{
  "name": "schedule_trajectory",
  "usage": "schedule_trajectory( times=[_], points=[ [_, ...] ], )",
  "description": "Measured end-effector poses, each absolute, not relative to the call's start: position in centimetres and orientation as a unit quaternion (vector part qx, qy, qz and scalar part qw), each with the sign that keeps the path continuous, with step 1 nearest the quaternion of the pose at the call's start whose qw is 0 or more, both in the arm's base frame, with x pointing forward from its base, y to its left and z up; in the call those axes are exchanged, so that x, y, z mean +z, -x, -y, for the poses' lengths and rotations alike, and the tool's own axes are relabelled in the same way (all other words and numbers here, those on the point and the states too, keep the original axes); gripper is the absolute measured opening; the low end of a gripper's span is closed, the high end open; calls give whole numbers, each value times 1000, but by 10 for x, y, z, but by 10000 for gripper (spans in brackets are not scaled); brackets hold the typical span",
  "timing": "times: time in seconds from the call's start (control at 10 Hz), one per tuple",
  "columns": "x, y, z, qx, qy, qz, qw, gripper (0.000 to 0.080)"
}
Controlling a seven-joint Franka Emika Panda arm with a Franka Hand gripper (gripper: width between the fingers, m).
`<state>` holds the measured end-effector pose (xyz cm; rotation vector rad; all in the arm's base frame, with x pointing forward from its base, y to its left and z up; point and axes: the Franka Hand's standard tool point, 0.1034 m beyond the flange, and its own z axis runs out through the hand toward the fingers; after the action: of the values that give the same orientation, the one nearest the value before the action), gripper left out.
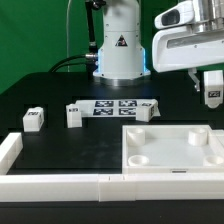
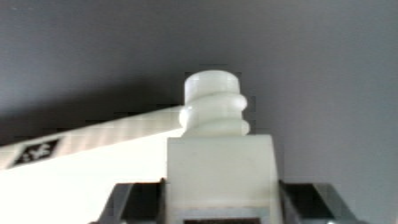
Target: Assemble one leg
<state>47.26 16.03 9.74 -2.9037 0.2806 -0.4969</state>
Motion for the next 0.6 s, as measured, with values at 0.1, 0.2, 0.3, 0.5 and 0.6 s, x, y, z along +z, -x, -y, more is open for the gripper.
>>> schedule_trajectory(
  times=[0.1, 0.2, 0.3, 0.5, 0.6],
  points=[
    [97, -469, -165, -212, 968, -97, 96, 291],
    [90, -463, -170, -228, 964, -98, 94, 291],
    [82, -460, -169, -197, 974, -72, 84, 291],
    [98, -498, -144, -217, 974, 3, 58, 291],
    [100, -514, -131, -223, 973, 27, 46, 291]
  ],
)
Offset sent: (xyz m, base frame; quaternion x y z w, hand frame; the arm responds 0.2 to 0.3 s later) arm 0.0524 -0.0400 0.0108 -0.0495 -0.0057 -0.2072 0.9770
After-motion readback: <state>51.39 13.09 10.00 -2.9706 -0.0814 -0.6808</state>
